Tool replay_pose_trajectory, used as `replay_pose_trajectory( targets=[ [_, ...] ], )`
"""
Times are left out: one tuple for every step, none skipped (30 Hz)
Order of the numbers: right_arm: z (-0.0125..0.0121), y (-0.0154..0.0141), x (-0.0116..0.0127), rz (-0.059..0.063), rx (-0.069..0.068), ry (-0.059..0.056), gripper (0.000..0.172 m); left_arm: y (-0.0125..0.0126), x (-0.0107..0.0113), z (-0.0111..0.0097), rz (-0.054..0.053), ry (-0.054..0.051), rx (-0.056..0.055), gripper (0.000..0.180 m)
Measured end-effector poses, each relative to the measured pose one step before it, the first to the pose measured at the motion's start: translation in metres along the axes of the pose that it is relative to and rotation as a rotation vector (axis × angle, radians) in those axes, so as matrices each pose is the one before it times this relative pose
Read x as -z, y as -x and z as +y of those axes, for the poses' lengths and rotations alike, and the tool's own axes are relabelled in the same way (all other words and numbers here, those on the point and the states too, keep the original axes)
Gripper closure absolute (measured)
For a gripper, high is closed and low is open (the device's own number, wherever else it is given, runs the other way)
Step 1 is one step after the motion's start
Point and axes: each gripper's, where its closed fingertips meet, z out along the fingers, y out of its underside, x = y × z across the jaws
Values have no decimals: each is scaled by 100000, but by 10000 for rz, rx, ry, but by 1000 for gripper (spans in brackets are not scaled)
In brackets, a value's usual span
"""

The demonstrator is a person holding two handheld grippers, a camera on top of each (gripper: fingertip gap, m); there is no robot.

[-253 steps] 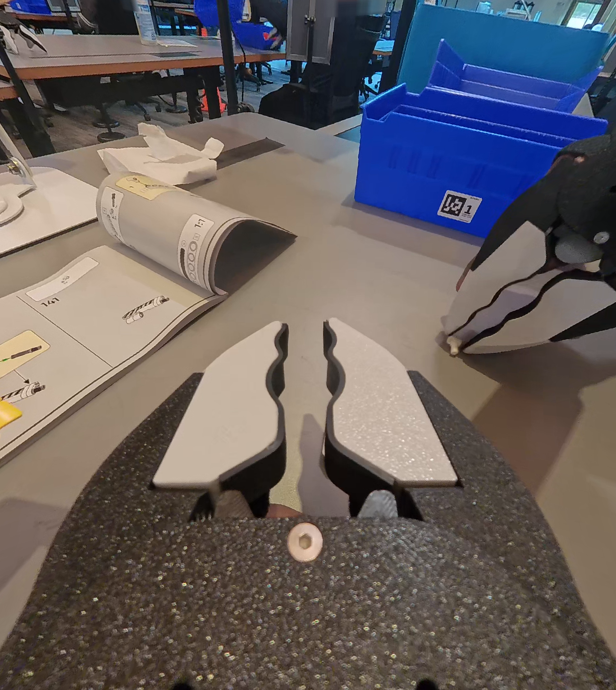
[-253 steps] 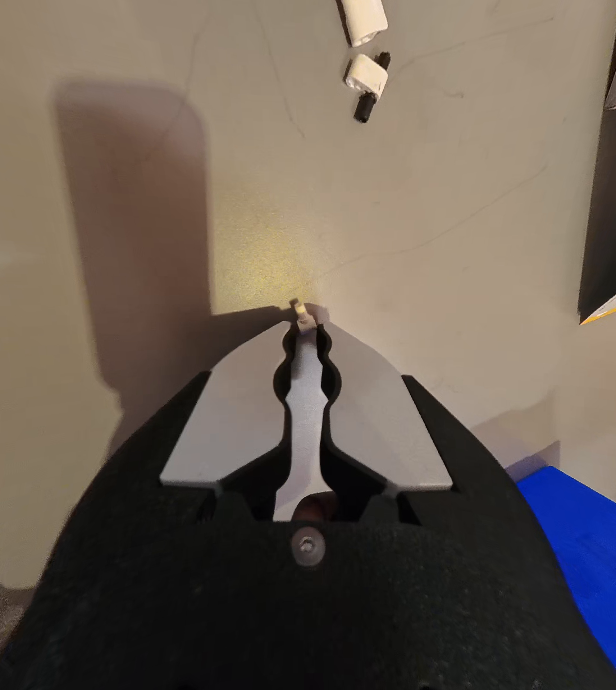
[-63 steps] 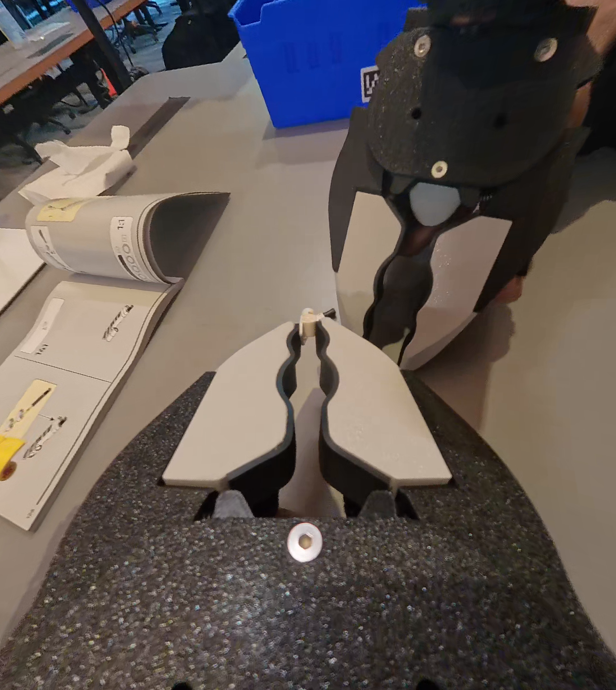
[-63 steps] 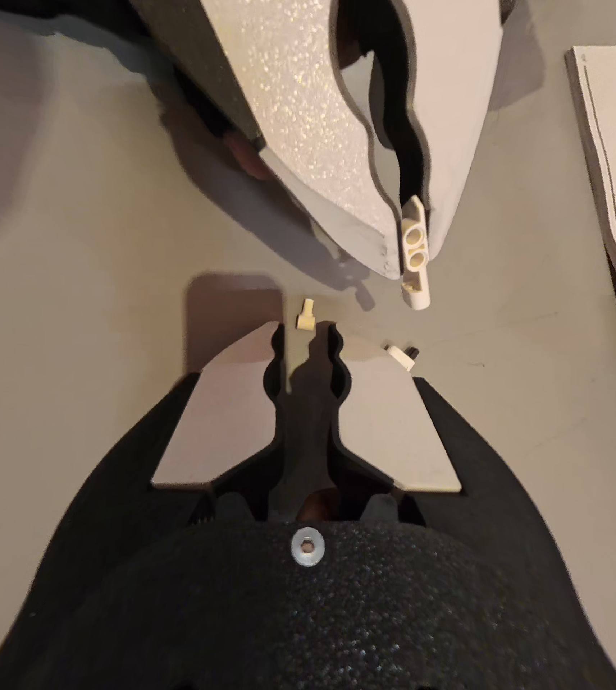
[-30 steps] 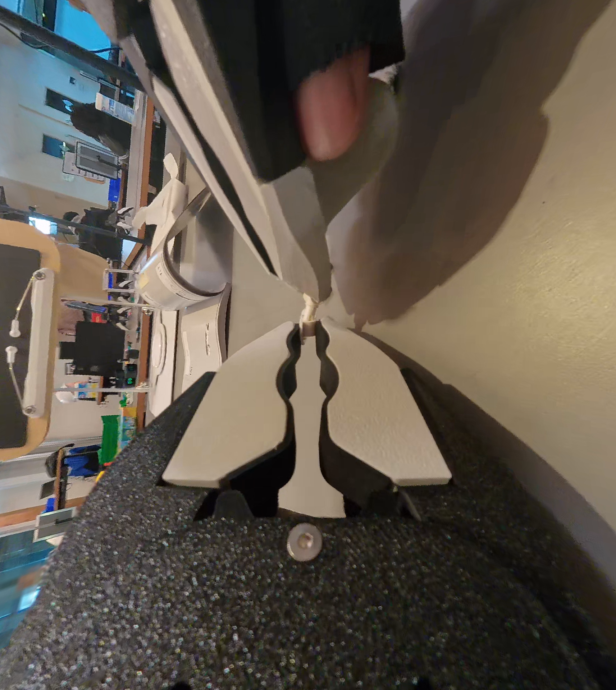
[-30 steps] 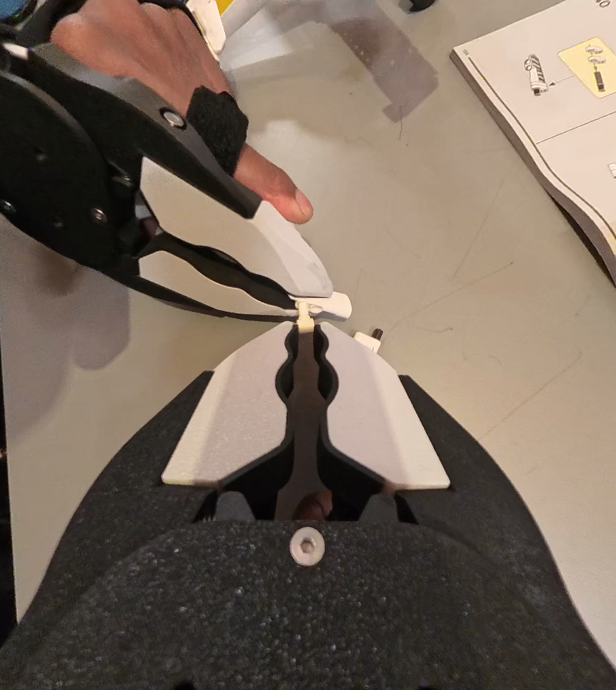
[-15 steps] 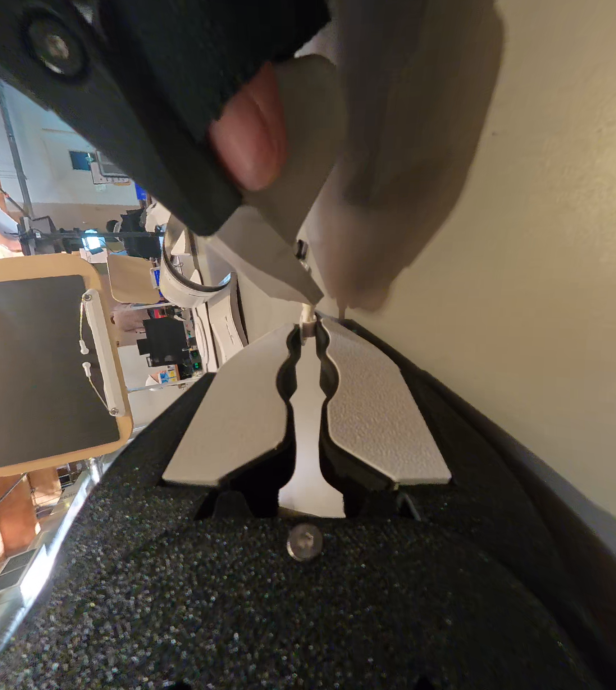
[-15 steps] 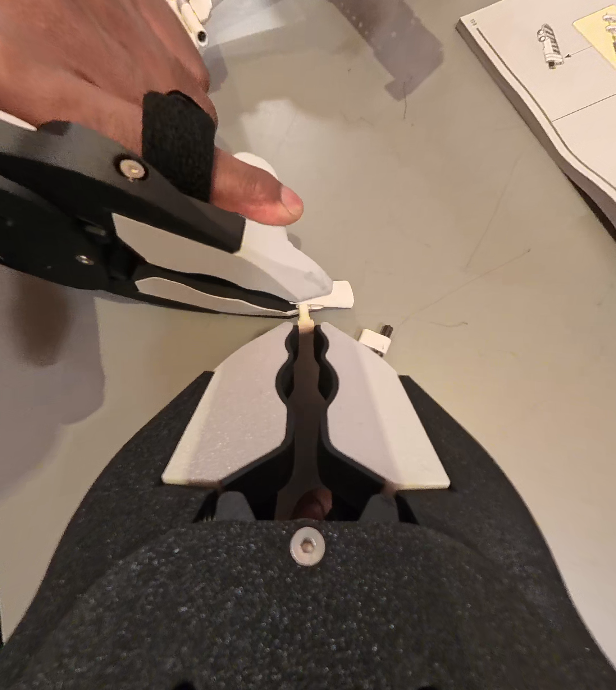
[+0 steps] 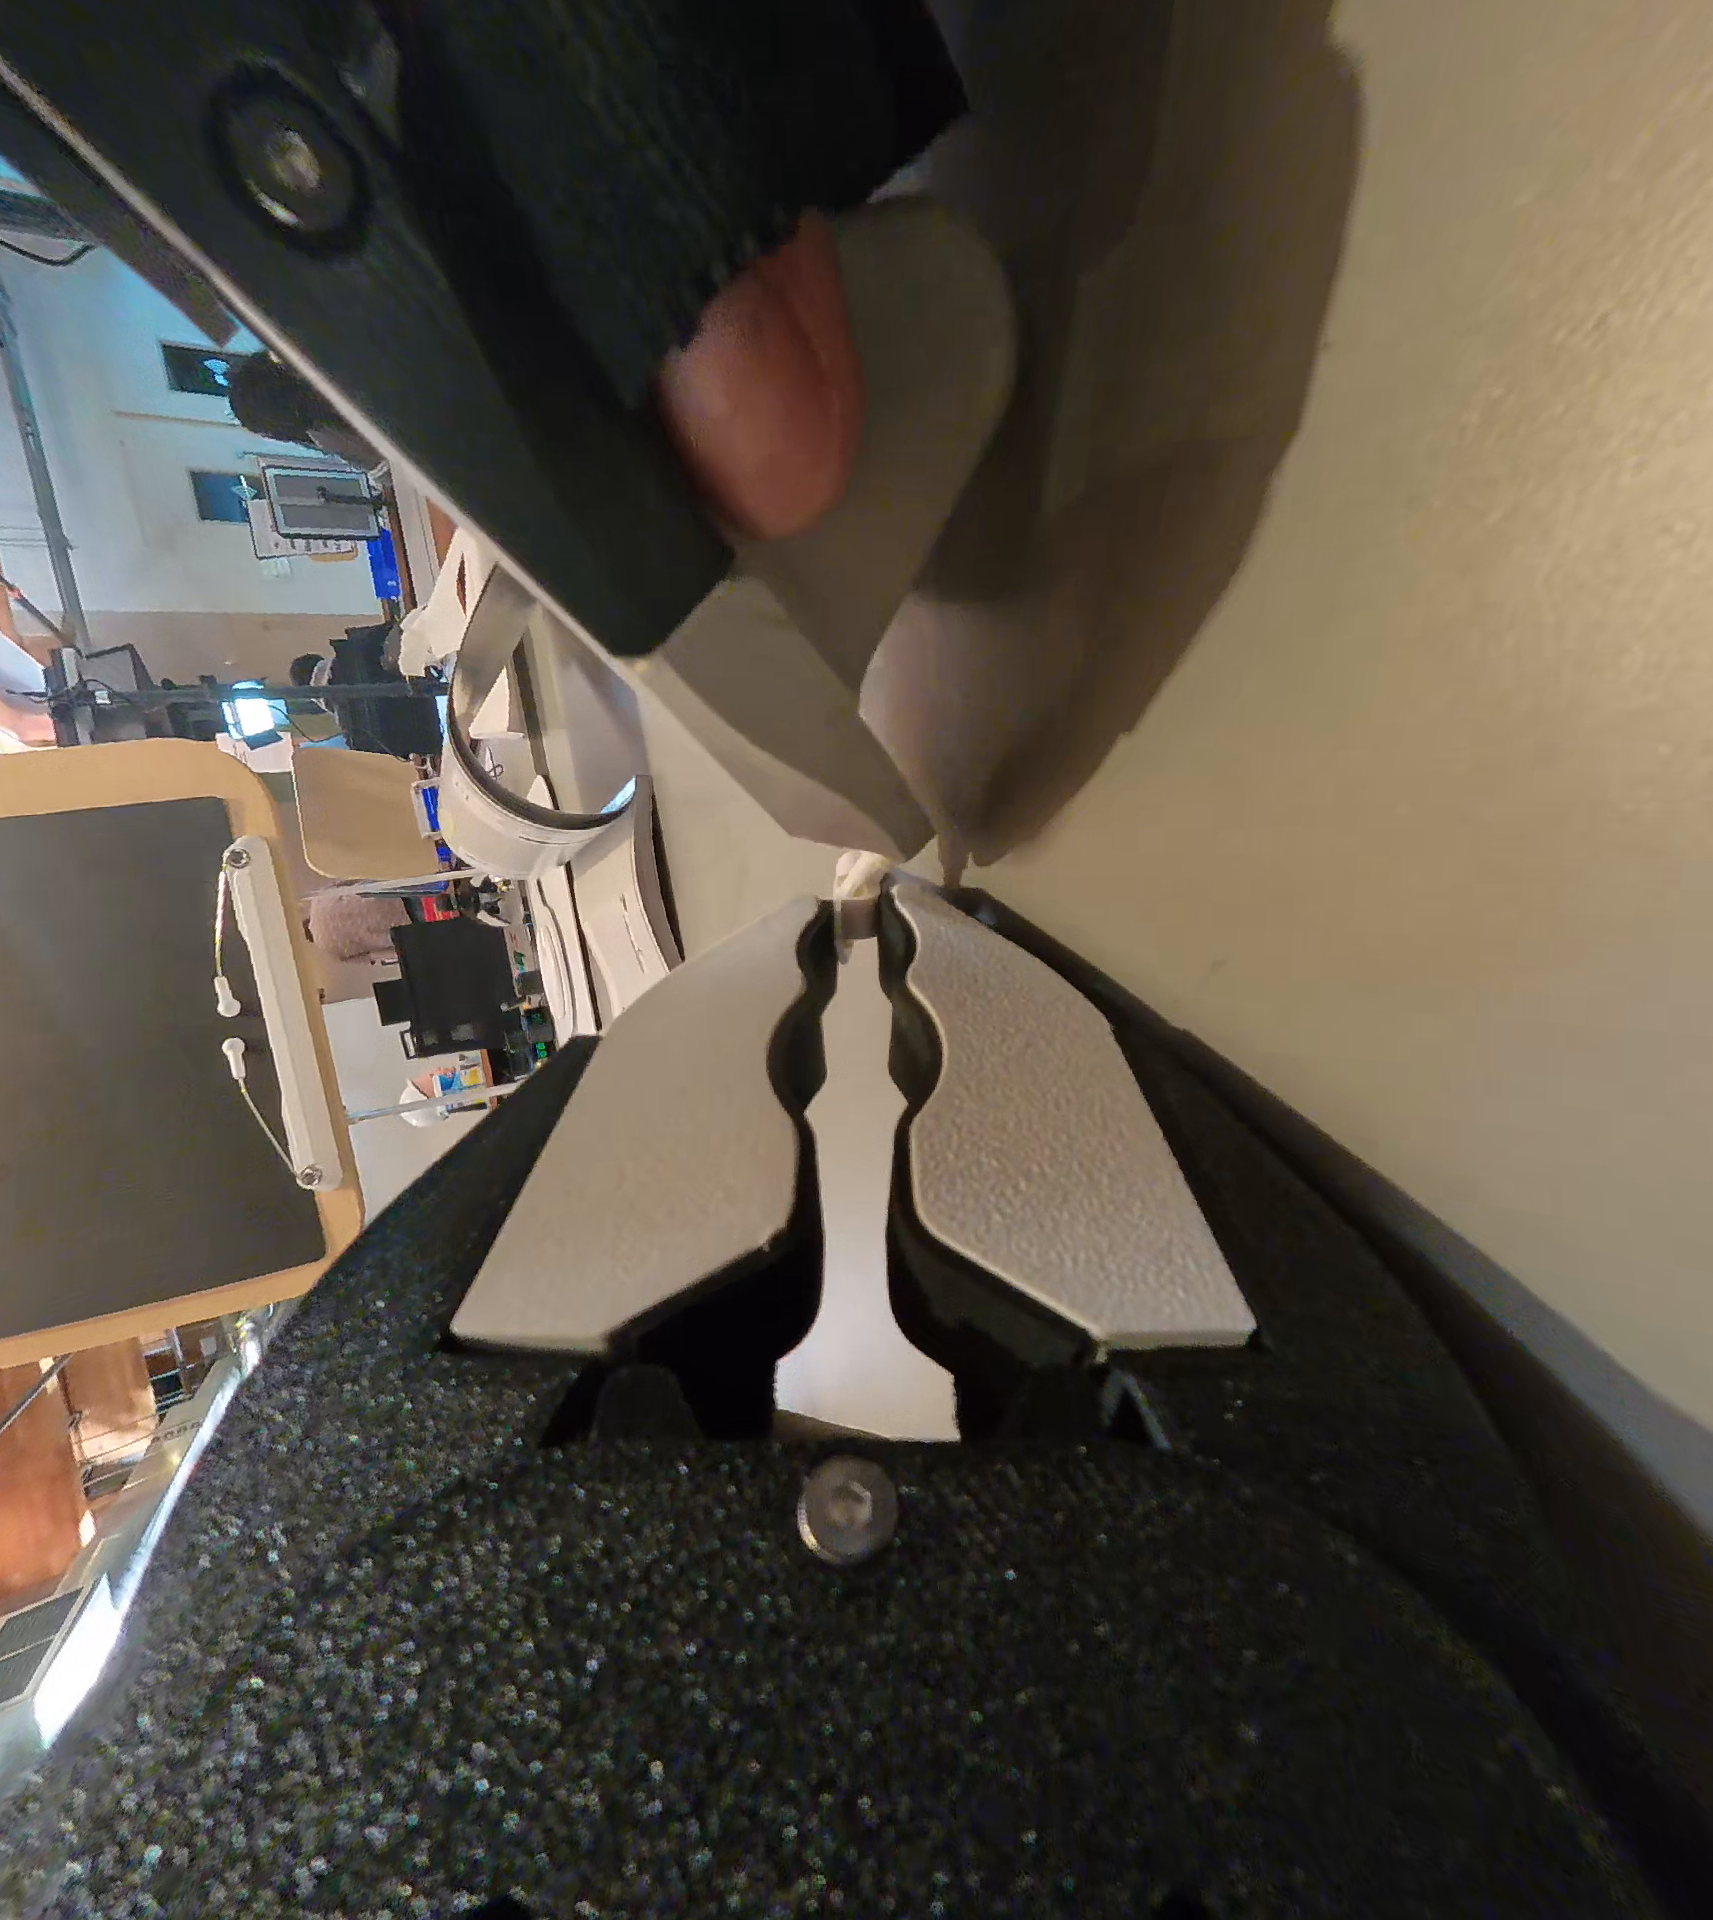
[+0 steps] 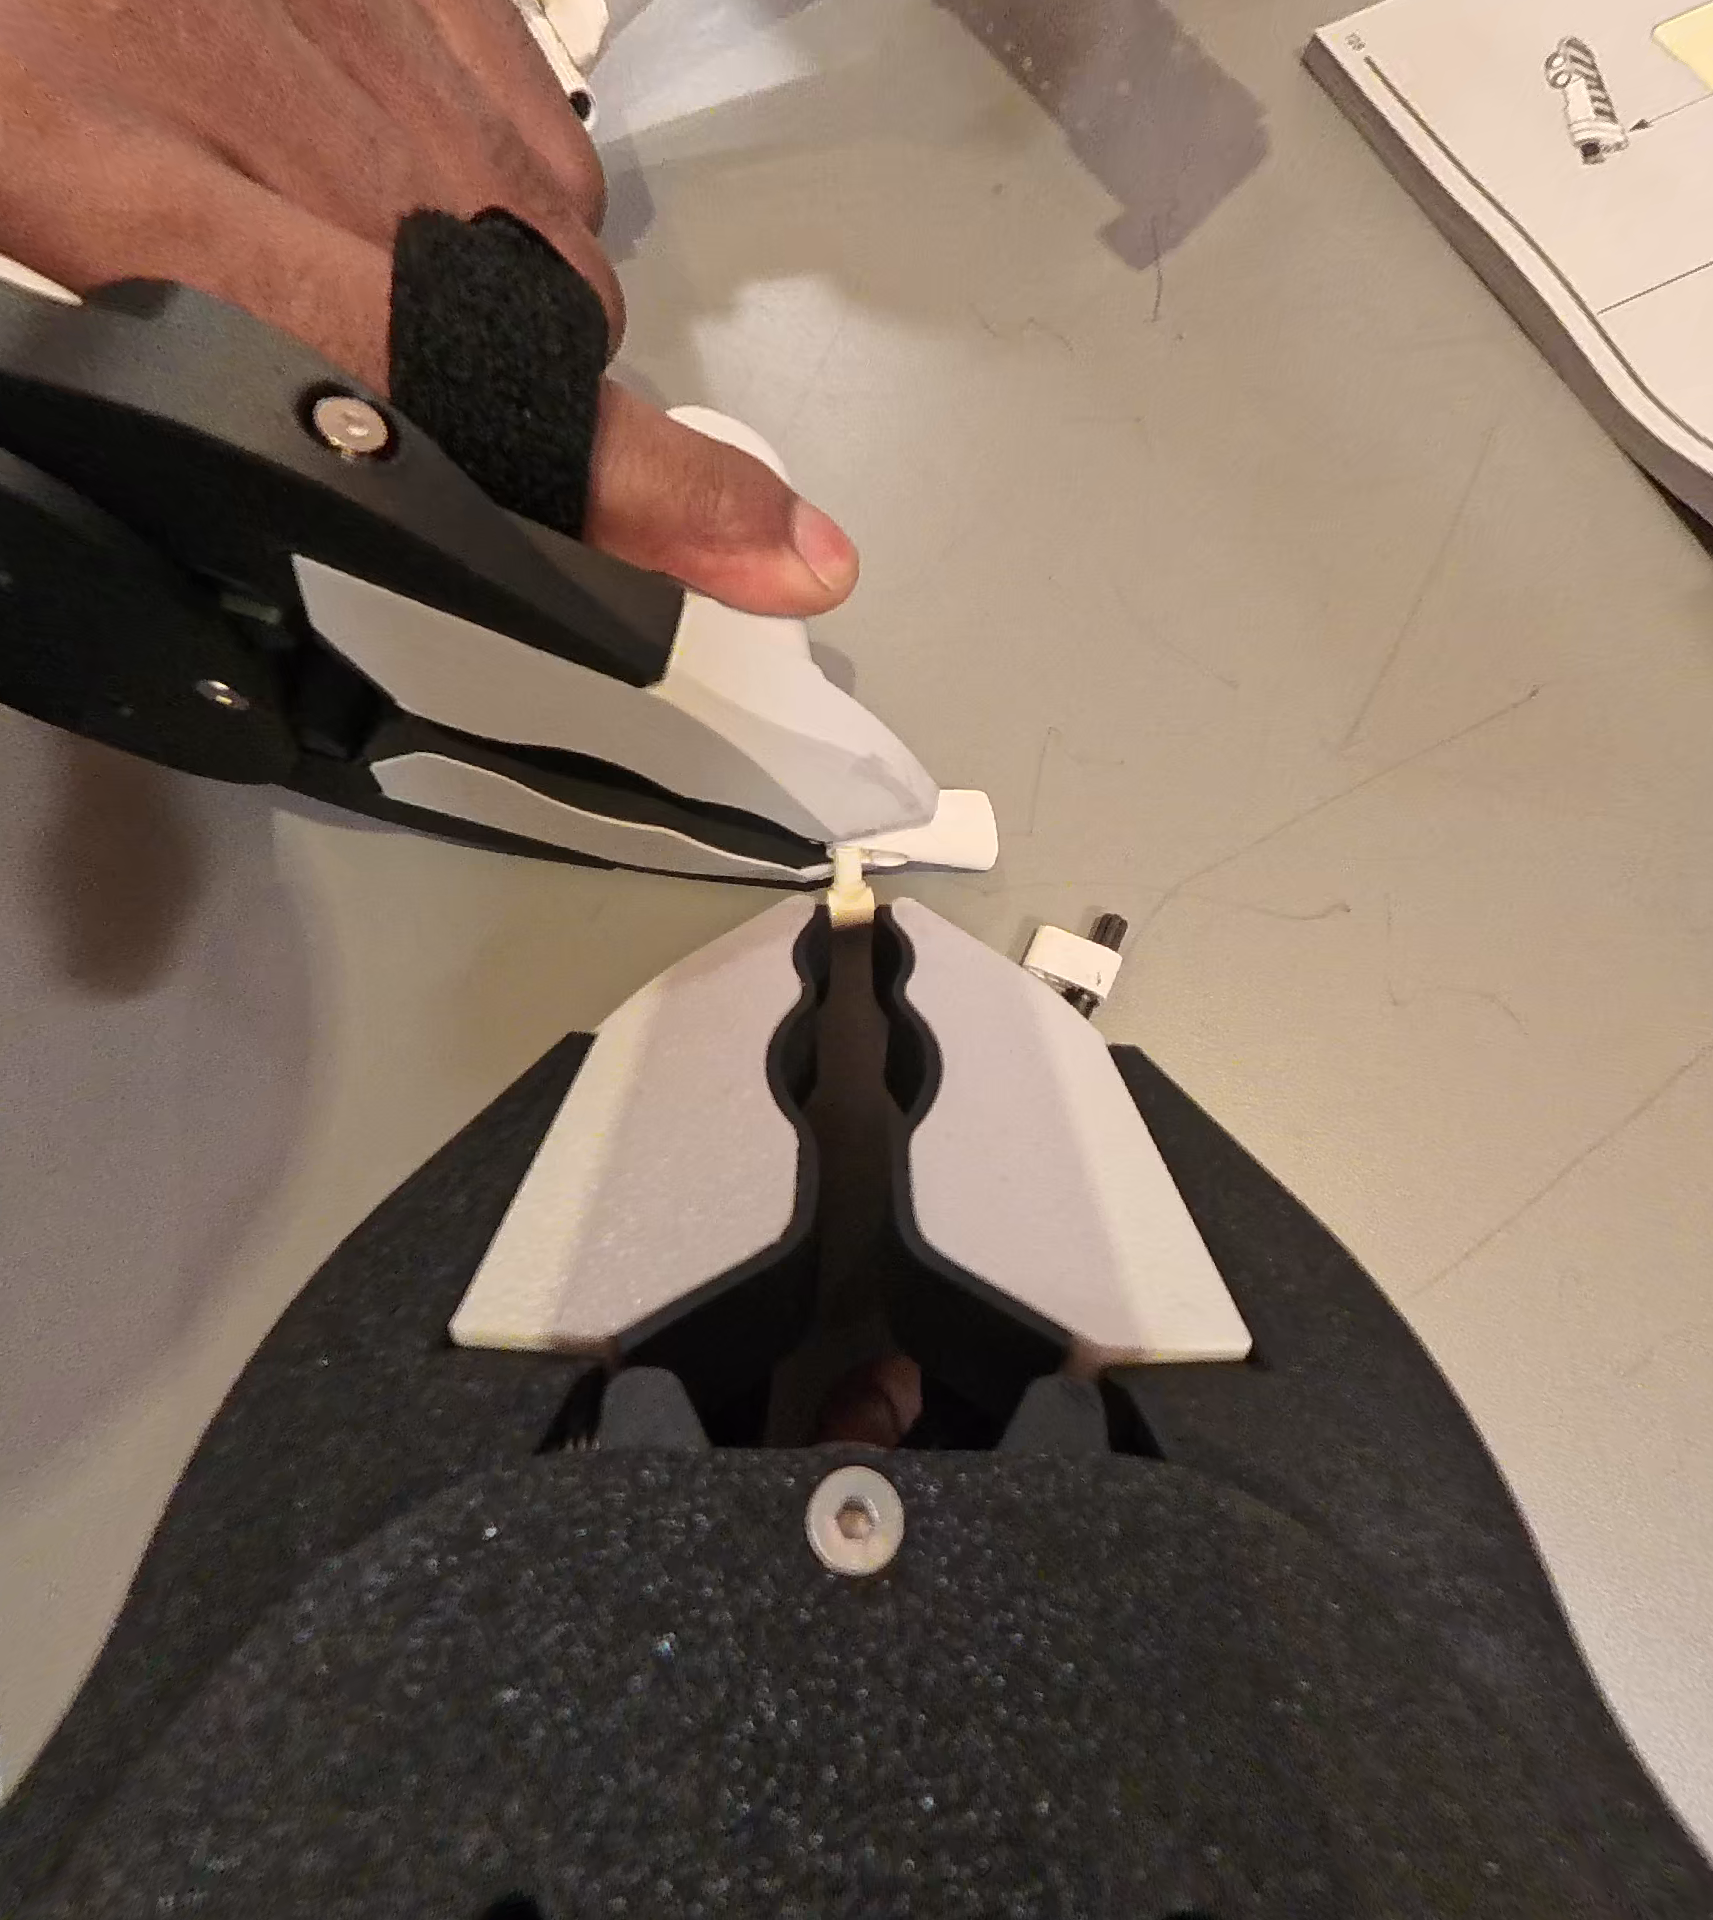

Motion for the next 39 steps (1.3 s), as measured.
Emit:
replay_pose_trajectory(
  targets=[
    [7,2,23,-38,-5,-7,165,17,-5,-21,1,-31,13,173],
    [17,-2,24,-45,-12,-9,165,7,-11,-27,7,-38,50,173],
    [12,-4,24,-43,-5,-18,164,13,-5,-24,25,-52,80,173],
    [17,-16,22,-37,6,-7,164,14,5,-45,53,-90,136,173],
    [41,-67,47,27,72,11,164,12,13,-16,85,-93,217,173],
    [142,-101,61,69,119,69,164,20,33,-9,112,-134,239,173],
    [206,-208,66,122,91,95,164,14,86,-124,138,-263,332,173],
    [152,-134,80,38,32,48,164,88,167,-121,98,-238,236,173],
    [72,12,91,-90,-45,11,164,243,199,-186,-37,-232,84,173],
    [42,69,84,-115,-36,13,164,242,152,-148,-36,-166,147,173],
    [106,29,33,-66,5,71,164,143,115,-120,-1,-91,96,173],
    [147,17,-32,-13,41,102,164,-4,122,-242,13,-152,-46,173],
    [83,3,-57,34,53,66,164,-102,95,-267,31,-160,-87,173],
    [17,65,-48,26,72,40,164,-141,72,-254,38,-125,-74,173],
    [23,90,-41,-1,47,50,164,-146,24,-203,62,-82,-63,173],
    [7,86,-31,-2,40,33,164,-111,-29,-74,37,1,-65,173],
    [20,59,-16,16,58,27,164,-142,-66,63,40,70,-100,173],
    [8,25,-18,24,59,18,164,-189,-82,102,80,83,-88,173],
    [-39,19,14,11,41,-10,164,-211,-76,60,88,38,-45,173],
    [-82,17,50,6,36,-48,164,-143,-63,12,67,14,2,173],
    [-37,-40,39,34,44,-19,164,-91,-47,-31,51,0,10,173],
    [-17,33,28,-18,33,-14,164,-83,-40,-33,58,0,31,173],
    [42,17,-9,5,57,24,164,-65,-41,2,41,15,22,173],
    [48,16,-31,16,66,19,164,-54,-26,3,25,2,20,173],
    [-16,4,-16,19,41,-12,164,1,-6,-1,14,-4,31,173],
    [-62,4,21,11,48,-31,164,6,4,7,35,-12,70,173],
    [-116,6,76,-3,44,-69,164,13,-1,18,30,-13,98,173],
    [-130,35,87,-37,13,-81,164,19,-5,44,23,-13,84,173],
    [-121,43,61,-47,-2,-87,164,9,-12,22,20,-22,66,173],
    [-53,11,23,-37,-24,-44,164,2,-13,9,16,-29,60,173],
    [-12,-6,-17,-13,-15,-31,164,10,-7,11,12,-12,50,173],
    [-11,-5,-13,-10,-6,-40,164,5,-7,5,22,-25,74,173],
    [-33,-7,17,-17,-20,-48,164,11,-10,7,23,-25,88,172],
    [-74,25,14,-35,-38,-64,164,4,-16,20,18,-28,85,172],
    [-87,14,30,-26,-36,-62,164,19,-24,6,23,-34,131,172],
    [-73,-1,18,-10,-12,-49,164,24,-31,5,33,-46,154,172],
    [-108,16,35,-10,-15,-68,164,19,-39,1,41,-63,180,172],
    [-77,-6,35,-4,-28,-55,164,31,-36,14,46,-68,185,172],
    [-42,-30,11,14,-5,-33,164,31,-30,8,42,-77,173,172]
  ],
)
